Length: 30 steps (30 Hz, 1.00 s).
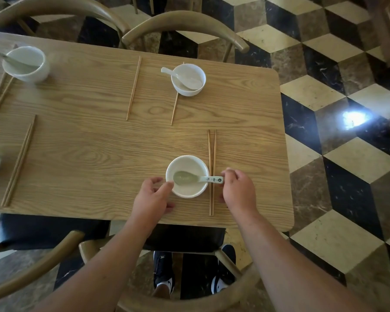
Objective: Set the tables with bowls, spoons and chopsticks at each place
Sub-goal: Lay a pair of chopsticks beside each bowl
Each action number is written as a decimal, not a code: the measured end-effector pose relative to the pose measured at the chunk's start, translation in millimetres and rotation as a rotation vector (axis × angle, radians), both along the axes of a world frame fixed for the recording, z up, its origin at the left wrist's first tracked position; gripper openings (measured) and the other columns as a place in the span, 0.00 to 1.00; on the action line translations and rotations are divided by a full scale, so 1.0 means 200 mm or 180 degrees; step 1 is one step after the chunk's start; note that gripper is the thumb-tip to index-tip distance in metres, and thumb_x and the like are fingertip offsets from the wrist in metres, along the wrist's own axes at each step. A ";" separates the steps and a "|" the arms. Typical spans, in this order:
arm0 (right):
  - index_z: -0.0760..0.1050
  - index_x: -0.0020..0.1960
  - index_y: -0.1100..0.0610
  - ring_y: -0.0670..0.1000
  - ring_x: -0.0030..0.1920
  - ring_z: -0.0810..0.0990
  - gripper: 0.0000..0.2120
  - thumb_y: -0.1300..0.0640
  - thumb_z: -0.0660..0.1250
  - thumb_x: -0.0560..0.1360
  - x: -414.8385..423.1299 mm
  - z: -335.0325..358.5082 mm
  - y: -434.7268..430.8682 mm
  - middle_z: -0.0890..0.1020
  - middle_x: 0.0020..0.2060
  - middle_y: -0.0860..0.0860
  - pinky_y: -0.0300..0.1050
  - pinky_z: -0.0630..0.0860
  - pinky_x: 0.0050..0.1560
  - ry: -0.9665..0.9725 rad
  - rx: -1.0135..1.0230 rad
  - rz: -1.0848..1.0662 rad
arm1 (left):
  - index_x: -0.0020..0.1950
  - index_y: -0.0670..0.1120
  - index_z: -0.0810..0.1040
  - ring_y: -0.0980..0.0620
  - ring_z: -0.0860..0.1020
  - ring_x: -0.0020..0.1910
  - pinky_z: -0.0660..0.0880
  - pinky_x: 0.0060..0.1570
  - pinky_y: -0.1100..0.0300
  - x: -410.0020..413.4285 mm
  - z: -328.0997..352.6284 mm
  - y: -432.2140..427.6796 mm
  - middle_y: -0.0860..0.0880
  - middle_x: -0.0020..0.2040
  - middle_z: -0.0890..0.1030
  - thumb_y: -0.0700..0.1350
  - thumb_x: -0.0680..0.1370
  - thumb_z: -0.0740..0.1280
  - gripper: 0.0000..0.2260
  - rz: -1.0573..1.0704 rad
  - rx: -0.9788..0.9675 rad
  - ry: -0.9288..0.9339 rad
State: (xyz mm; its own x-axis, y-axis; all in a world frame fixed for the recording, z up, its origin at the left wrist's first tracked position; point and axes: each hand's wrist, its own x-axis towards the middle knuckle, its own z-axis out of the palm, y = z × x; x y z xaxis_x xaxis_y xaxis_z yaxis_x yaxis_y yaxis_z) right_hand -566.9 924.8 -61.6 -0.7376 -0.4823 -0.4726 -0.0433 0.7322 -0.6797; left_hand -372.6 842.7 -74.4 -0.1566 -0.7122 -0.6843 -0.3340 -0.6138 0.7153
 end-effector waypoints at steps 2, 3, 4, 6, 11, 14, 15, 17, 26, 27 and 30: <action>0.81 0.50 0.52 0.53 0.34 0.80 0.11 0.52 0.61 0.83 -0.01 -0.03 0.06 0.83 0.38 0.49 0.51 0.79 0.34 0.0182 0.0156 -0.0007 | 0.66 0.51 0.77 0.45 0.88 0.45 0.84 0.41 0.54 0.03 -0.01 0.04 0.48 0.56 0.85 0.54 0.82 0.71 0.15 0.0031 0.0019 -0.0098; 0.80 0.50 0.51 0.50 0.33 0.79 0.07 0.53 0.64 0.83 0.00 -0.05 0.09 0.83 0.38 0.48 0.49 0.76 0.32 0.0232 0.0241 0.0104 | 0.64 0.50 0.78 0.45 0.87 0.46 0.84 0.41 0.54 0.04 -0.01 0.06 0.48 0.55 0.85 0.53 0.82 0.71 0.14 0.0039 0.0012 -0.0108; 0.79 0.50 0.50 0.49 0.33 0.80 0.05 0.53 0.66 0.83 0.01 -0.06 0.11 0.83 0.38 0.47 0.48 0.76 0.32 0.0278 0.0292 0.0238 | 0.64 0.50 0.78 0.46 0.87 0.47 0.85 0.42 0.53 0.05 -0.01 0.08 0.48 0.54 0.86 0.53 0.82 0.71 0.13 0.0048 -0.0006 -0.0093; 0.79 0.50 0.49 0.48 0.35 0.82 0.03 0.50 0.69 0.81 0.04 -0.09 0.14 0.83 0.39 0.46 0.52 0.81 0.35 0.0383 0.0288 0.0449 | 0.64 0.50 0.79 0.48 0.87 0.46 0.86 0.46 0.51 0.05 0.00 0.09 0.48 0.52 0.86 0.53 0.82 0.71 0.12 0.0046 -0.0072 -0.0048; 0.77 0.51 0.50 0.51 0.38 0.81 0.08 0.48 0.74 0.77 0.08 -0.12 0.09 0.81 0.39 0.46 0.50 0.76 0.36 0.0688 0.0443 0.0807 | 0.66 0.51 0.78 0.49 0.87 0.43 0.85 0.46 0.52 0.01 0.02 0.04 0.52 0.50 0.86 0.52 0.83 0.71 0.14 0.0035 -0.0168 0.0136; 0.76 0.48 0.52 0.53 0.40 0.80 0.07 0.52 0.73 0.77 0.07 -0.12 0.02 0.80 0.39 0.48 0.51 0.75 0.37 0.0767 0.0477 0.0763 | 0.66 0.52 0.78 0.48 0.87 0.42 0.86 0.48 0.51 -0.02 0.03 0.02 0.56 0.46 0.87 0.53 0.83 0.71 0.13 0.0034 -0.0164 0.0197; 0.76 0.49 0.52 0.54 0.42 0.81 0.05 0.53 0.72 0.78 0.06 -0.11 0.00 0.81 0.41 0.48 0.52 0.77 0.39 0.0800 0.0492 0.0730 | 0.66 0.52 0.78 0.48 0.87 0.42 0.86 0.49 0.50 -0.02 0.03 0.01 0.57 0.45 0.87 0.53 0.82 0.71 0.14 0.0027 -0.0168 0.0199; 0.77 0.50 0.53 0.55 0.44 0.81 0.04 0.55 0.70 0.77 0.05 -0.10 -0.04 0.82 0.43 0.48 0.52 0.78 0.41 0.0848 0.0490 0.0692 | 0.67 0.52 0.77 0.49 0.87 0.42 0.86 0.48 0.50 -0.03 0.02 0.00 0.55 0.46 0.87 0.53 0.82 0.71 0.14 -0.0002 -0.0183 0.0194; 0.75 0.48 0.52 0.54 0.41 0.81 0.08 0.52 0.74 0.78 0.04 -0.12 -0.06 0.81 0.38 0.48 0.49 0.73 0.38 0.0808 0.0482 0.0700 | 0.69 0.55 0.78 0.48 0.88 0.44 0.84 0.44 0.55 -0.05 0.02 -0.03 0.46 0.55 0.86 0.51 0.83 0.69 0.14 -0.0041 -0.0071 0.0198; 0.75 0.48 0.52 0.53 0.40 0.80 0.08 0.52 0.74 0.78 0.04 -0.12 -0.06 0.80 0.38 0.48 0.48 0.72 0.38 0.0802 0.0468 0.0711 | 0.69 0.55 0.78 0.47 0.88 0.45 0.84 0.44 0.56 -0.06 0.02 -0.04 0.46 0.55 0.86 0.51 0.83 0.69 0.14 -0.0041 -0.0057 0.0196; 0.77 0.50 0.53 0.53 0.40 0.81 0.08 0.52 0.75 0.78 0.03 -0.11 -0.06 0.80 0.37 0.47 0.51 0.76 0.38 0.0757 0.0421 0.0770 | 0.67 0.56 0.79 0.45 0.89 0.47 0.84 0.46 0.55 -0.06 0.03 -0.04 0.47 0.55 0.86 0.50 0.84 0.69 0.11 -0.0013 -0.0005 0.0209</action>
